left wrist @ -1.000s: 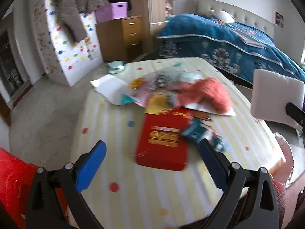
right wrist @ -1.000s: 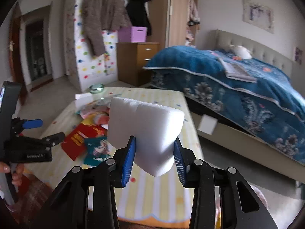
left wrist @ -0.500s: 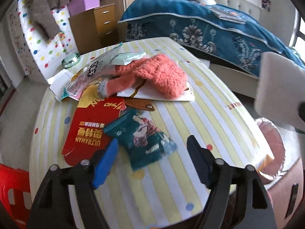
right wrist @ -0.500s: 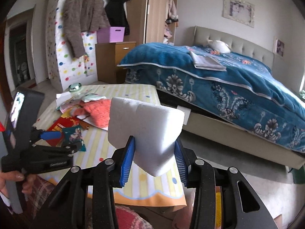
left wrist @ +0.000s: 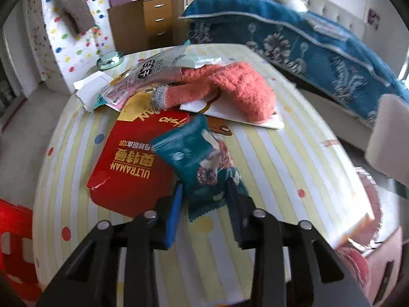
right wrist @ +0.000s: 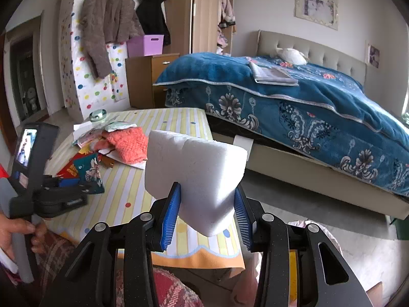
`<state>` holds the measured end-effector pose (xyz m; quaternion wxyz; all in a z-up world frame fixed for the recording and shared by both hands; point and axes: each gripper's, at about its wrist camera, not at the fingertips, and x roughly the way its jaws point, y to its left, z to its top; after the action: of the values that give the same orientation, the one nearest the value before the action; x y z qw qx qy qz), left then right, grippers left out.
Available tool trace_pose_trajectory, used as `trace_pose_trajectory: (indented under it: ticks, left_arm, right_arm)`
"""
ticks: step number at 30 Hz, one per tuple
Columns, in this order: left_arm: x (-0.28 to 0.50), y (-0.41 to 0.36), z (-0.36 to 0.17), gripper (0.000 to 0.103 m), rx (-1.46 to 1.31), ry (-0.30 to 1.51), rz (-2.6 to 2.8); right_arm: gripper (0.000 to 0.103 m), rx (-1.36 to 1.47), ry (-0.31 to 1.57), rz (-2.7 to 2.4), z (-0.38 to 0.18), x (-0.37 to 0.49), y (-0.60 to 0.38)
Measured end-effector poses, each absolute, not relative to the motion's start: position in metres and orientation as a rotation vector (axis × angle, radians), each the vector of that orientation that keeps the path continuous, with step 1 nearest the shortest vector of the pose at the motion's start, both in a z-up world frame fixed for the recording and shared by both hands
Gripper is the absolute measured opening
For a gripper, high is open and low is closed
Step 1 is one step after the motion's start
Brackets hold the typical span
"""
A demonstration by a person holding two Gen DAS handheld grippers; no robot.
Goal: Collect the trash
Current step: 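Grasp the teal snack wrapper with the left tool while the right tool holds the foam block, then drop the foam block and teal wrapper into the pink bin with both tools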
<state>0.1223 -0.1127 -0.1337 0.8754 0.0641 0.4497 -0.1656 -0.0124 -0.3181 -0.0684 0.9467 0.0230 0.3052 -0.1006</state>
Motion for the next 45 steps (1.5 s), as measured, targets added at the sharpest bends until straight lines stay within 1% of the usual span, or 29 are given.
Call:
trace_pose_trajectory:
  ticks: [1,2,5,8,15,21,27,32,42,43,45]
  left_arm:
    - [0.120,-0.110,-0.131,0.022,0.132,0.924,-0.362]
    - [0.117,-0.107,-0.127,0.021,0.128,0.903,-0.381]
    - [0.101,-0.094,-0.109,0.021,0.099,0.826,-0.466]
    - [0.093,-0.095,-0.096,0.021,0.097,0.790,-0.505]
    - [0.075,-0.131,-0.075,0.021,0.143,0.724,-0.597]
    - [0.062,-0.201,-0.068,0.021,0.206,0.682,-0.737]
    - [0.041,-0.292,-0.073,0.021,0.288,0.655,-0.901]
    - [0.027,-0.352,-0.089,0.022,0.330,0.684,-1.006]
    - [0.012,-0.433,-0.124,0.025,0.388,0.754,-1.120]
    - [0.013,-0.439,-0.127,0.026,0.389,0.760,-1.124]
    - [0.015,-0.449,-0.131,0.032,0.392,0.770,-1.133]
  right_arm:
    - [0.042,0.049,0.622,-0.206,-0.068,-0.013,-0.318]
    - [0.042,0.052,0.623,-0.208,-0.069,-0.014,-0.319]
    - [0.042,0.069,0.627,-0.214,-0.068,-0.018,-0.321]
    - [0.042,0.088,0.626,-0.222,-0.067,-0.022,-0.325]
    - [0.042,0.096,0.615,-0.293,-0.062,-0.038,-0.339]
    - [0.042,0.114,0.635,-0.408,-0.067,-0.063,-0.369]
    - [0.043,0.146,0.656,-0.580,-0.076,-0.099,-0.415]
    - [0.043,0.186,0.689,-0.698,-0.090,-0.123,-0.453]
    - [0.045,0.267,0.775,-0.796,-0.126,-0.141,-0.517]
    - [0.047,0.277,0.781,-0.793,-0.131,-0.141,-0.522]
    - [0.049,0.291,0.793,-0.779,-0.138,-0.140,-0.527]
